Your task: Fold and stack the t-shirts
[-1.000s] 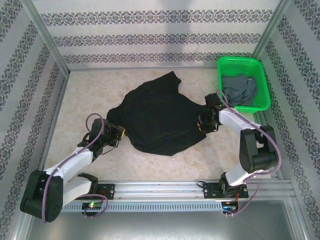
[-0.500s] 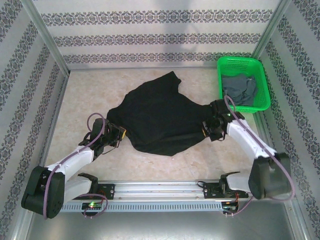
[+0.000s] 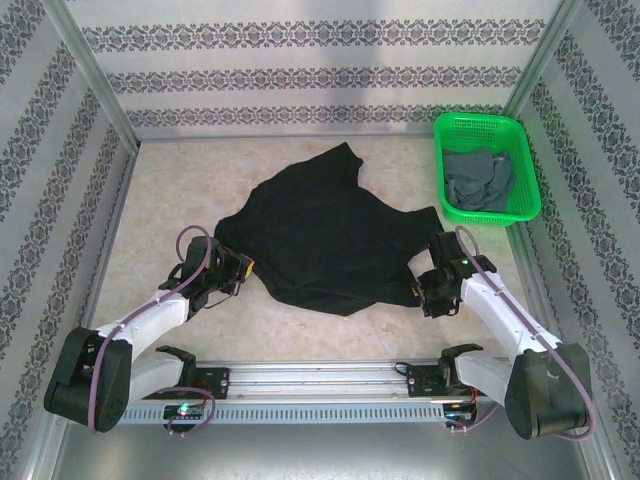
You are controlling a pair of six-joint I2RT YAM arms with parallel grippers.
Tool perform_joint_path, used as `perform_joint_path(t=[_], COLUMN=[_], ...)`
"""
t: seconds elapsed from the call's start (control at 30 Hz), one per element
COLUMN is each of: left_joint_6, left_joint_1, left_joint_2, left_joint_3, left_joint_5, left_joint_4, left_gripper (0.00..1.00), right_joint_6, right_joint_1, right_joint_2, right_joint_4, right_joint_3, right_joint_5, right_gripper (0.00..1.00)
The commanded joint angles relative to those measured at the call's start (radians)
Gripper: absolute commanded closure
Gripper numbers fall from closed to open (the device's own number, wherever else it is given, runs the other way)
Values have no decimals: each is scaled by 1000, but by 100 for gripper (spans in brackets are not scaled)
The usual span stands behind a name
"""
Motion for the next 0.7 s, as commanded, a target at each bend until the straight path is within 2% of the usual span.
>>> perform_joint_path(t=[0.0,0.1,0.33,0.57,0.67], left_joint_6=[13,14,12,10,9], left_joint_1=[-9,-10,-9,-9,-9], left_joint_2=[-13,-15,-16,-34,-43], left_joint_3=[23,21,19,13,8], left_joint_5=[18,20,25,24,24], left_joint_4=[22,21,27,24,19], left_gripper=[100,100,100,100,100], right_joint_6=[30,60,145,200,223], right_joint_1=[13,28,55,80,79], right_joint_2=[-5,-6,31,-33,-58], right_joint_4=[25,72,151,101,144], right_joint_3=[-11,-30,-70,-98,-133], right_joint_5=[6,-6,-68,-42,-36], right_gripper=[56,52,51,48,46])
